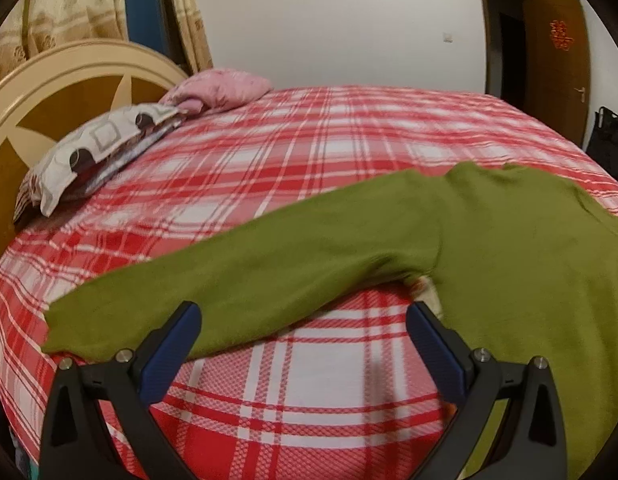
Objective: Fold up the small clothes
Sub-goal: 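Reach the right tool to a sweater sleeve cuff and grasp it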
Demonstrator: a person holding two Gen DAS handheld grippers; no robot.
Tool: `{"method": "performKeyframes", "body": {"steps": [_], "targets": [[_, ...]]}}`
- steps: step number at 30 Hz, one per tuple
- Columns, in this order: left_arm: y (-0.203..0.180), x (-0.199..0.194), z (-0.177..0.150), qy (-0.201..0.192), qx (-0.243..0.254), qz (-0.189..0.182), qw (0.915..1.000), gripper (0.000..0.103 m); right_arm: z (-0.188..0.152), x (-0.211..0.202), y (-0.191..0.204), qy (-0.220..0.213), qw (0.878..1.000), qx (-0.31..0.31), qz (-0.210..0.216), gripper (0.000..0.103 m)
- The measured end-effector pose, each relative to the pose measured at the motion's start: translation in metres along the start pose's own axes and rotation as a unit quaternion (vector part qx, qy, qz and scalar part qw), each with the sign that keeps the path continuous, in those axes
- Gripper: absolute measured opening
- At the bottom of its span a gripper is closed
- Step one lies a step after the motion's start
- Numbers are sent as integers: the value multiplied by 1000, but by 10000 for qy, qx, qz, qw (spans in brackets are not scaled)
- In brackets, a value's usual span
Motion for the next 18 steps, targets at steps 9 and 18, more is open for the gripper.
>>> {"method": "performKeyframes", "body": {"steps": [9, 18], "targets": [[3, 17, -7, 229, -315, -39, 9992, 103, 18, 41, -9, 123, 9994, 48, -333, 32], [7, 27, -8, 416, -501, -135, 9978, 103, 27, 56, 1, 135, 9992, -214, -303, 4]]}}
Point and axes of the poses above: each gripper's, at about its wrist camera, not at the fingertips, and x roughly the way its jaws point, y to its left, z to its top, the point moved 3 cm from there along x, roughly the way its jaws point, and after that the axes turned 4 degrees about y, right-handed, at the moved point
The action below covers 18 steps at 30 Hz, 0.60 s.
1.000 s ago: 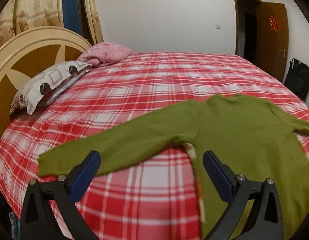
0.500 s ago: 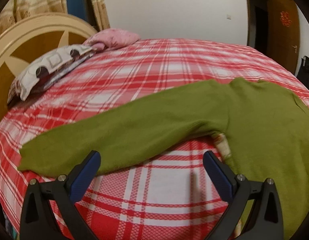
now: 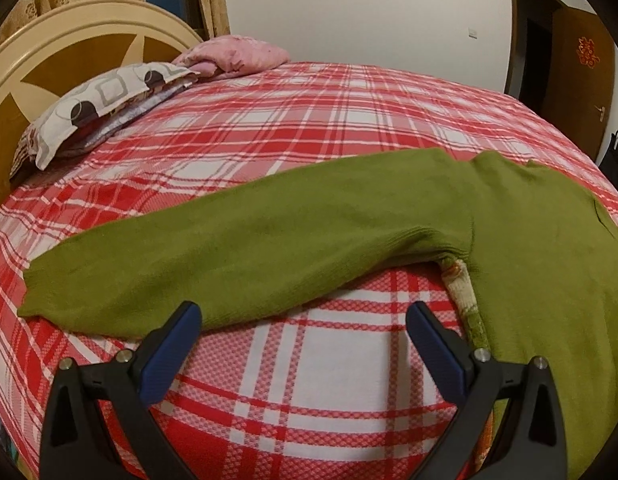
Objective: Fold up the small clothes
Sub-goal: 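Reach the right tool to a sweater sleeve cuff and grasp it, then carry the held sleeve across the sweater body and open the right tool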
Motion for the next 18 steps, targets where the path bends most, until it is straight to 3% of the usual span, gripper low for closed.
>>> {"method": "performKeyframes", "body": {"steps": [8, 18], "targets": [[5, 3, -1, 53, -172, -319, 9993, 103, -10, -49, 68, -627, 9915, -1130, 121, 4], [6, 2, -3, 19, -210, -427, 9989, 103, -54, -82, 171, -566, 9727, -2104, 804, 4]]}}
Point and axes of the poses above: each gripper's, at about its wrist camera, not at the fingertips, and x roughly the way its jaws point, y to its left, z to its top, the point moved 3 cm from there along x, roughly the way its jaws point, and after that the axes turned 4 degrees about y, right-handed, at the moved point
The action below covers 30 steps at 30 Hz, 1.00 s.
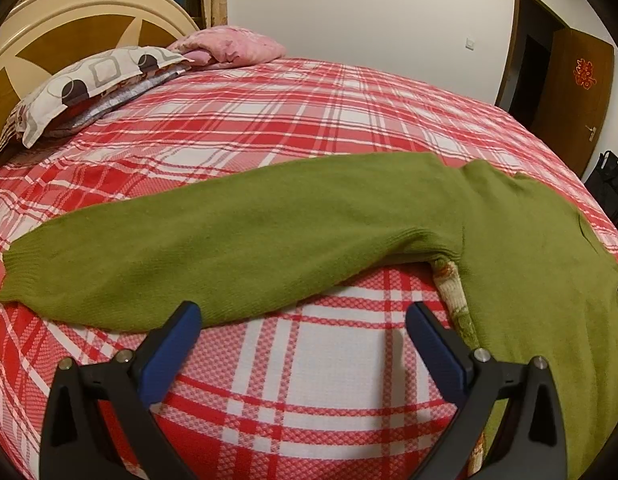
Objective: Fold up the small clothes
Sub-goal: 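Carry the held sleeve across the sweater body and open the right tool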
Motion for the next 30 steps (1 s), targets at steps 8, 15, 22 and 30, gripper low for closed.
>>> {"method": "performKeyframes", "body": {"steps": [8, 15, 22, 30], "targets": [[0, 1, -1, 5, 14, -46, 10000, 103, -17, -10, 103, 19, 9943, -909, 559, 4], [1, 1, -1, 3, 14, -55, 10000, 103, -49, -20, 208, 43, 9765, -1808, 1171, 4], [0, 1, -1, -8, 16, -53, 10000, 103, -111, -11, 290, 311, 9534, -2465, 1711, 4], [1, -3, 2, 80, -31, -316, 9995, 103, -195, 8, 320, 1174, 9214, -2742, 2492, 55]]}}
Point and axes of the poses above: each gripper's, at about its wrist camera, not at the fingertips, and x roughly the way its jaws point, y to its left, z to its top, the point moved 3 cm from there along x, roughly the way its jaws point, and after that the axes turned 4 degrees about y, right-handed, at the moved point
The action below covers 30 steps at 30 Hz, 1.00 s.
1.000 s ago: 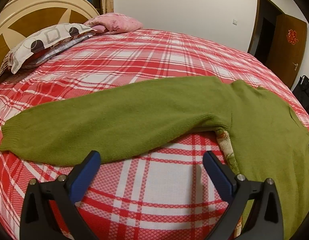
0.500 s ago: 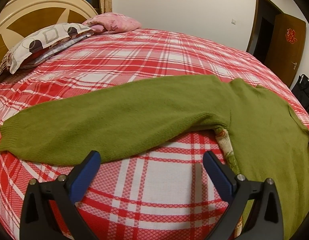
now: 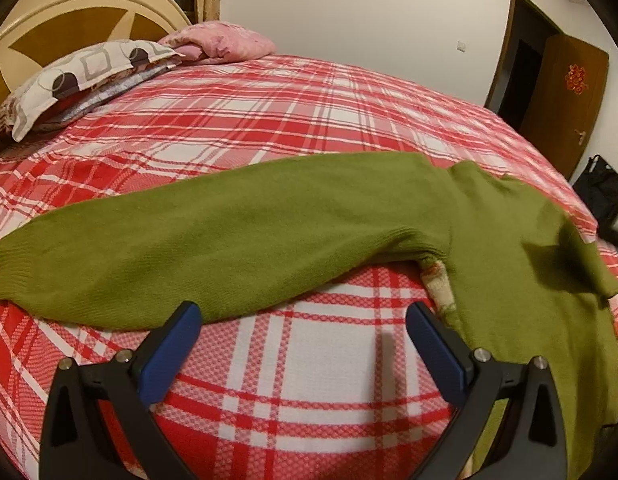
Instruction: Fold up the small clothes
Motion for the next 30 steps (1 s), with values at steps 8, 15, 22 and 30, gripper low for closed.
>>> {"method": "performKeyframes", "body": {"steps": [8, 15, 22, 30], "targets": [[-56, -47, 23, -314, 680, -585, 9955, 103, -65, -71, -50, -258, 9991, 271, -178, 68], [-173, -8, 33, 315, 1431, -1172, 9822, 98, -111, -108, -113, -838, 9858, 1051, -1004, 68], [-238, 42, 35, 958, 1398, -1435, 9750, 63, -130, -123, -137, -1248, 9792, 1125, -1137, 68], [-264, 65, 28, 1162, 1459, -1587, 9696, 53, -131, -125, -135, -1396, 9792, 1024, -1053, 68]]}}
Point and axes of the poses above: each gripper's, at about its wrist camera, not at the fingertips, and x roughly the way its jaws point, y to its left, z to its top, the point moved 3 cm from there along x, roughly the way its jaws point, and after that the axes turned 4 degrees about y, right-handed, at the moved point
